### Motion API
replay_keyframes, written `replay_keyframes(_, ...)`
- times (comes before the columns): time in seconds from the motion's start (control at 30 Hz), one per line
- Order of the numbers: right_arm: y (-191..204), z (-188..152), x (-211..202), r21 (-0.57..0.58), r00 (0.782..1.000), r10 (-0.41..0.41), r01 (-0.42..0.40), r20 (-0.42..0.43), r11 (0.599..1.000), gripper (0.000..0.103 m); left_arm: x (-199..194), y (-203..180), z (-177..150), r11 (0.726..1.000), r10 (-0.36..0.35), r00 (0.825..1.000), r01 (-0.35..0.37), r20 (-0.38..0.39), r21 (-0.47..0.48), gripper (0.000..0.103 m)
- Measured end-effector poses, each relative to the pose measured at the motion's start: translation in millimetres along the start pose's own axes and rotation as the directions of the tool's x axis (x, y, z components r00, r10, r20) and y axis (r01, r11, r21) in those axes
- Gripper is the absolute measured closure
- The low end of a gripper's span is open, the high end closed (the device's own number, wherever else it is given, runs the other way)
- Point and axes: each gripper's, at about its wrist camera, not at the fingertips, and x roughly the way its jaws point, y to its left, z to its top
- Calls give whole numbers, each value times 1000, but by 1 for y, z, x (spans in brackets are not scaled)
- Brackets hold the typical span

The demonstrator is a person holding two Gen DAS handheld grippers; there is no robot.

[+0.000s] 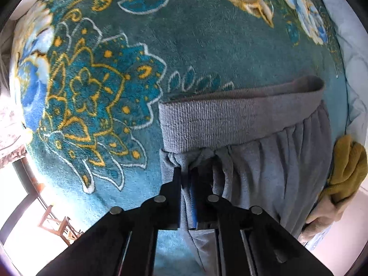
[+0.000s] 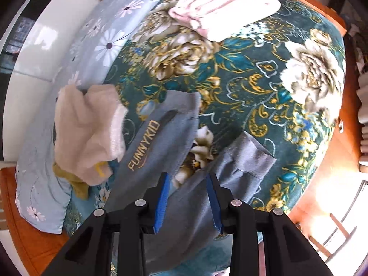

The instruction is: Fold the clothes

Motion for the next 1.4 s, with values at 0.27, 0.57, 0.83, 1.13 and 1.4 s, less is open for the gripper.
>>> replay_keyframes(0.27,-60,-2,58,135,991,-72,87,-113,987,61,-16,-23,-17,997,47,998,-49,33,64,98)
replay_keyframes(0.57,-131,-16,136,230,965,-100,157,-241,961,61,-1,-49,-35,979,162,984,-170,70,114,97)
replay_keyframes(0.83,-142,-19,160,306,970,-83,152,-227,940,81,26,-50,-39,971,206,977,-211,54,112,68)
replay_keyframes(1.13,-95,-4,112,227,988,-57,88,-141,970,93,-11,-57,-53,988,88,991,-100,99,122,98)
replay_keyframes(1.4,-53,32,69,228,995,-2,26,-101,973,93,-61,-91,-48,997,-50,998,48,44,58,99)
